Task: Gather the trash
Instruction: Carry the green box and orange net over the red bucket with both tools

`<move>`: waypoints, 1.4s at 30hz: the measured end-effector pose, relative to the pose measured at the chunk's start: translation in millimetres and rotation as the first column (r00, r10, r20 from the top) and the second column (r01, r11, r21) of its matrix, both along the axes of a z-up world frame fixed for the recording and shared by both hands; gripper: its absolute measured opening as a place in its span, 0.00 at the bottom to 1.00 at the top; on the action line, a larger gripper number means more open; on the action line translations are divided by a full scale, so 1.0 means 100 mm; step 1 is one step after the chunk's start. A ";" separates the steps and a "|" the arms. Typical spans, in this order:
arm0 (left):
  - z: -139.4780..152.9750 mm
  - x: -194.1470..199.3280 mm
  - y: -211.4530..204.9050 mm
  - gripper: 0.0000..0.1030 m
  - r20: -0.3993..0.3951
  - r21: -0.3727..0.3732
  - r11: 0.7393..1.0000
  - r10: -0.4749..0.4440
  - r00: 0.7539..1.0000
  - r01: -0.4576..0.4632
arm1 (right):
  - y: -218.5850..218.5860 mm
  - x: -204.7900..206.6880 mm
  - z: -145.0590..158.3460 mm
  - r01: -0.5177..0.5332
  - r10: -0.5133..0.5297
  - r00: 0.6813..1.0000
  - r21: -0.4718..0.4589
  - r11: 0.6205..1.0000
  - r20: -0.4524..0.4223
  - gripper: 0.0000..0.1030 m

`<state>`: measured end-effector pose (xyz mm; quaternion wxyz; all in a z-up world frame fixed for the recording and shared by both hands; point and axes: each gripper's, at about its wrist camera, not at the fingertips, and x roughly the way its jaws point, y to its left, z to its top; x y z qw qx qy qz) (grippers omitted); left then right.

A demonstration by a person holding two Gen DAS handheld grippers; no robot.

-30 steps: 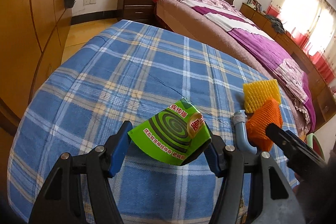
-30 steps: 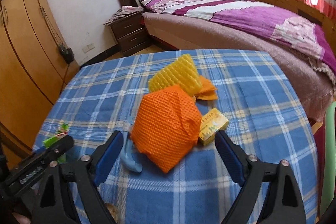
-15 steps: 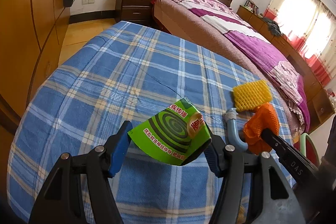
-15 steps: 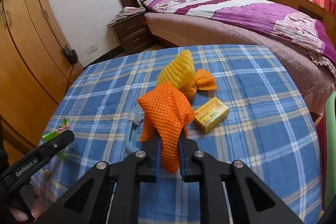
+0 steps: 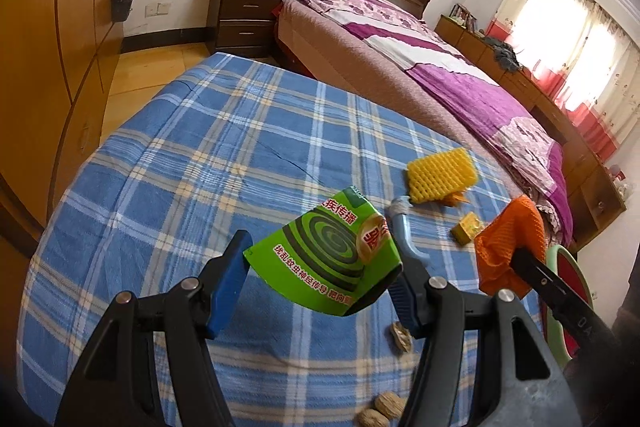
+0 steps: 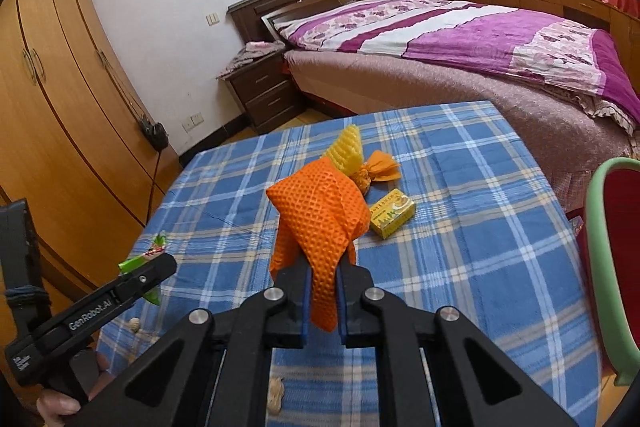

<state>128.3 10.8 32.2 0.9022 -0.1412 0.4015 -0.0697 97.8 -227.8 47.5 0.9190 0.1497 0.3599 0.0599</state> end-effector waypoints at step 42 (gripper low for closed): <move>0.38 -0.45 -0.53 0.63 0.068 0.010 0.992 -0.126 0.990 0.125 | -0.77 -0.94 0.27 0.184 -0.191 0.979 0.092 0.979 0.076 0.10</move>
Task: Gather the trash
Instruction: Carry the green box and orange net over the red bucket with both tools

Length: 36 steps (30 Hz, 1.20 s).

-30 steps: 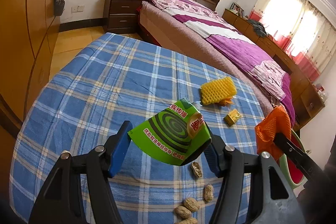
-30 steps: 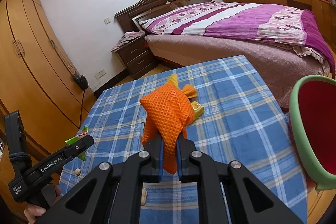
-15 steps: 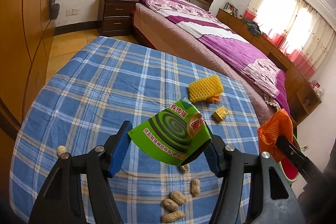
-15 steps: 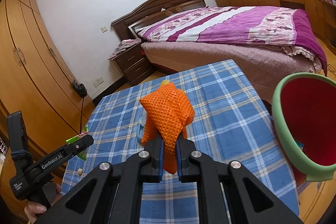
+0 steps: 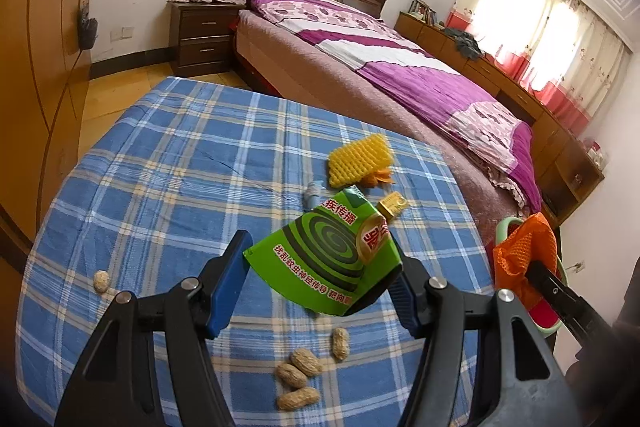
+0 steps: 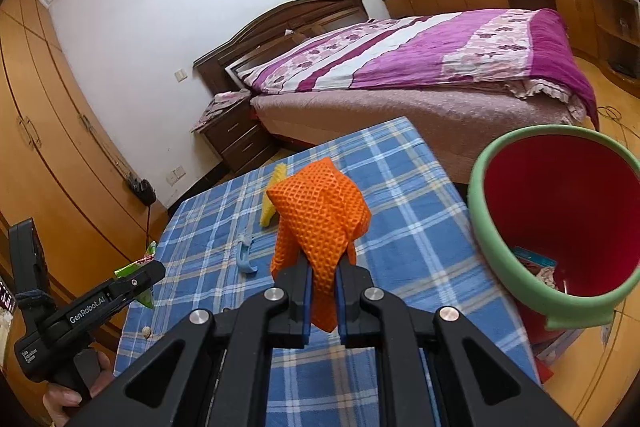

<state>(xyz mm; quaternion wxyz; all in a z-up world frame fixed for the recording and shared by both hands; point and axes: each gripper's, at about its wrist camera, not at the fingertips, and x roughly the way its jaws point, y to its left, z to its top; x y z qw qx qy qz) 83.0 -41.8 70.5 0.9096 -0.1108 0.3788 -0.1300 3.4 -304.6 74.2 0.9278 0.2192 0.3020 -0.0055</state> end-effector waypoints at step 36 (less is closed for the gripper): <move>0.07 -0.25 -1.54 0.63 0.033 0.018 0.932 -0.363 0.931 0.362 | -1.34 -0.79 -0.17 0.323 -0.326 0.945 0.109 0.940 0.014 0.11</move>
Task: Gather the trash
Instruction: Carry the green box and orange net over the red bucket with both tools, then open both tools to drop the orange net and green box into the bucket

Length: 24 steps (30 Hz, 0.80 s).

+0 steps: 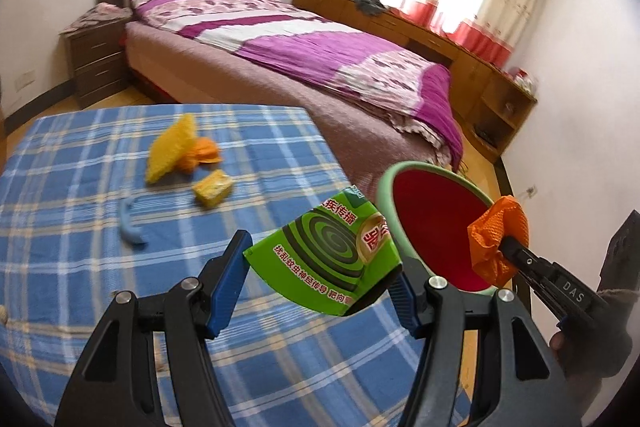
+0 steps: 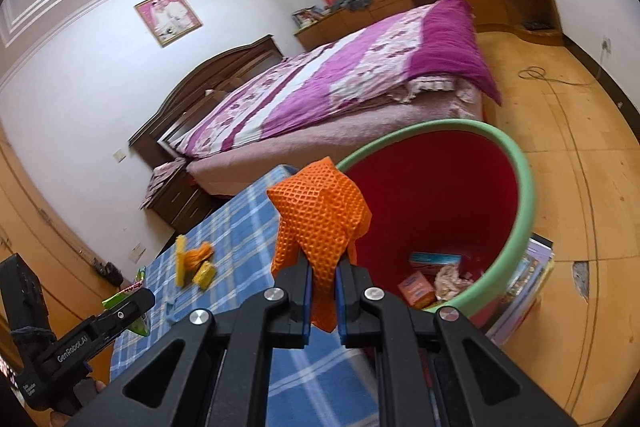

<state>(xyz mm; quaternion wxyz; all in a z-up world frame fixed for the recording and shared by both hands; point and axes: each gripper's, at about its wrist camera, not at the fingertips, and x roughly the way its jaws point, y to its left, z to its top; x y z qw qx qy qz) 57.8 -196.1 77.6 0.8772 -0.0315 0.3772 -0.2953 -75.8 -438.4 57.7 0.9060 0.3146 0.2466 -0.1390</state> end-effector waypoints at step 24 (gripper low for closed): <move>-0.27 0.10 -1.29 0.63 -0.014 0.094 0.966 -0.241 0.970 0.241 | -0.64 -0.06 -0.34 0.116 -0.115 0.992 0.019 0.993 -0.055 0.29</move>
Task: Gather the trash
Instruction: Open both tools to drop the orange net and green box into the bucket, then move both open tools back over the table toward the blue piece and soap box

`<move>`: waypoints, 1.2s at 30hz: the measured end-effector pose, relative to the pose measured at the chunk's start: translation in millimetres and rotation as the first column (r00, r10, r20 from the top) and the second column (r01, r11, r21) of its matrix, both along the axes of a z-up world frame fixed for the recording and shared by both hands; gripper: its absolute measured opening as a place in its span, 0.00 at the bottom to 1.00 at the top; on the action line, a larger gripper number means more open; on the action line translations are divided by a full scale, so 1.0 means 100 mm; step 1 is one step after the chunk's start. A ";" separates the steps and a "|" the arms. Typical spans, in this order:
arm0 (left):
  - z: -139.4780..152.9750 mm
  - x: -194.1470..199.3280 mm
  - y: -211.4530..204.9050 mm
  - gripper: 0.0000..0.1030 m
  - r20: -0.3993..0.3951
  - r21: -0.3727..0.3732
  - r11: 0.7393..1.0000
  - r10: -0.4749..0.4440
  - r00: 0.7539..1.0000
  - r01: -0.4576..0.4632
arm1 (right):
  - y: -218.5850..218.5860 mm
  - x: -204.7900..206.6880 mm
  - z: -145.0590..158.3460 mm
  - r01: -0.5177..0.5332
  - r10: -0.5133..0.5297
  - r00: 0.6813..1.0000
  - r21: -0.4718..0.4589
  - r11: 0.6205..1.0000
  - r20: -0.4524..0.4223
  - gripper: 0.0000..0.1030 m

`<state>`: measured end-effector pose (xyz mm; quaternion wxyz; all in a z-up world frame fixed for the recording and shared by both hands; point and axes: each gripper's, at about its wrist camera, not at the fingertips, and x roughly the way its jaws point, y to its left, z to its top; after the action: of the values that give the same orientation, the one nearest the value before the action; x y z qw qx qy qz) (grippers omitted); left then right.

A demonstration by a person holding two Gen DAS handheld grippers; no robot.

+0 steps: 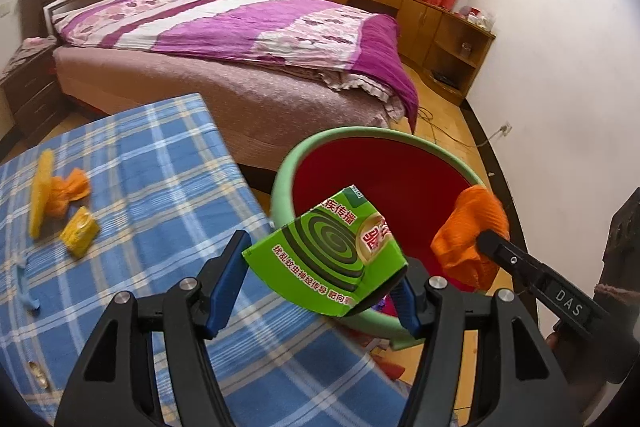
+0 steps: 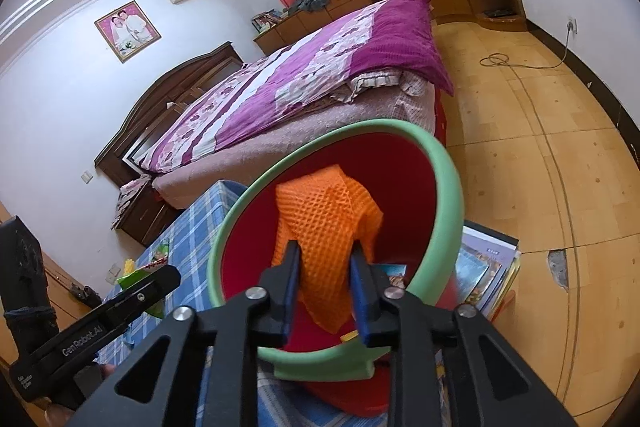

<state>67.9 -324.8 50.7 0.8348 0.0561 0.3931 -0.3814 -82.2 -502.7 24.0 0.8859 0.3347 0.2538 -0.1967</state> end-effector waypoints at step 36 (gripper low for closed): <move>-0.06 -0.01 0.15 0.69 -0.064 0.008 0.998 0.059 0.996 -0.059 | 0.07 -0.06 0.10 -0.004 0.004 1.000 -0.048 0.999 -0.007 0.62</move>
<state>67.1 -309.3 44.9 0.8325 0.0347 0.4221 -0.3572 -87.8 -495.4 33.9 0.8932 0.3124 0.2526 -0.2021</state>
